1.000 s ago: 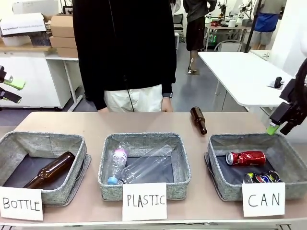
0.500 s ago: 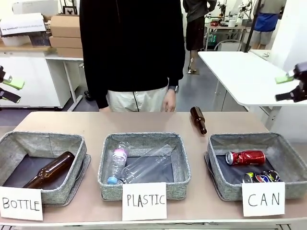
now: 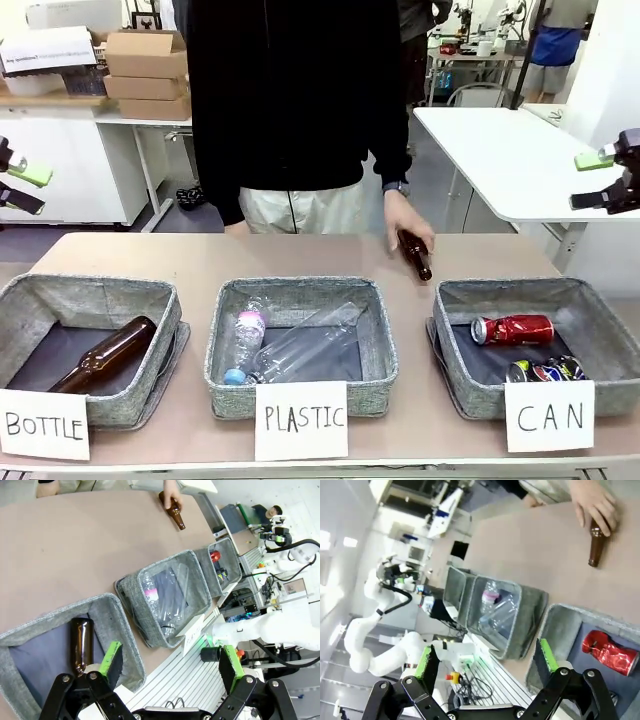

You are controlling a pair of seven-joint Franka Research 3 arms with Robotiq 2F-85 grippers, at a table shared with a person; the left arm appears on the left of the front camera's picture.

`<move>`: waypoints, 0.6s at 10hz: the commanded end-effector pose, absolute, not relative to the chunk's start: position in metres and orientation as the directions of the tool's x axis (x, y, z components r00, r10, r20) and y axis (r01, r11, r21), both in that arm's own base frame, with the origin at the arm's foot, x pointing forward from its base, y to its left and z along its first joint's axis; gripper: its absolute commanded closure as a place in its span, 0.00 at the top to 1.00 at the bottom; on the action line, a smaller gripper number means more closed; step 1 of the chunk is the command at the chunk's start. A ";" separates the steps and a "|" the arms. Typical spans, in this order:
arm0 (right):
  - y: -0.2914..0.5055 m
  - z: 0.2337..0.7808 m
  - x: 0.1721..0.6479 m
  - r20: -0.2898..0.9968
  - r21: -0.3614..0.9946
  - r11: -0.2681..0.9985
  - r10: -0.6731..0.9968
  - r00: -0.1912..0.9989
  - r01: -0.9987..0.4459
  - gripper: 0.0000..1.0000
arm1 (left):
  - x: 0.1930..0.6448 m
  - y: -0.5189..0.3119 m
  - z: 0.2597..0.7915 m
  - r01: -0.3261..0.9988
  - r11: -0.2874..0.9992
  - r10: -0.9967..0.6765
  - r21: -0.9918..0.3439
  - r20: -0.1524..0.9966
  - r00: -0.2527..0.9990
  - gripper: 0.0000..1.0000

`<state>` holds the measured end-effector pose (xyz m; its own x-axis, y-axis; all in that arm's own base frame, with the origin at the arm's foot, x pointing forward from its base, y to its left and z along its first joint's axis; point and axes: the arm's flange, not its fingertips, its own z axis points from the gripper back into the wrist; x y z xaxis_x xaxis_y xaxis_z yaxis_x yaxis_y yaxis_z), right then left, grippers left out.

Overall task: Sort the can waste into the basket.
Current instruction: Pick up the can waste from the table and place it in the right Fabric basket.

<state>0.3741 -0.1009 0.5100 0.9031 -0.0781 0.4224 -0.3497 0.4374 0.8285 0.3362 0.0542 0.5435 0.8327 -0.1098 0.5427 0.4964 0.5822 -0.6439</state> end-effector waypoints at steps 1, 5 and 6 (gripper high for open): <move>-0.104 0.516 0.373 0.415 0.819 0.462 -0.067 0.907 -0.341 1.00 | 0.335 0.056 0.544 0.515 0.576 -0.126 -0.634 0.554 0.823 1.00; -0.104 0.516 0.373 0.415 0.819 0.462 -0.067 0.907 -0.341 1.00 | 0.335 0.056 0.544 0.515 0.576 -0.126 -0.634 0.554 0.823 1.00; -0.104 0.516 0.373 0.415 0.819 0.462 -0.067 0.907 -0.341 1.00 | 0.335 0.056 0.544 0.515 0.576 -0.126 -0.634 0.554 0.823 1.00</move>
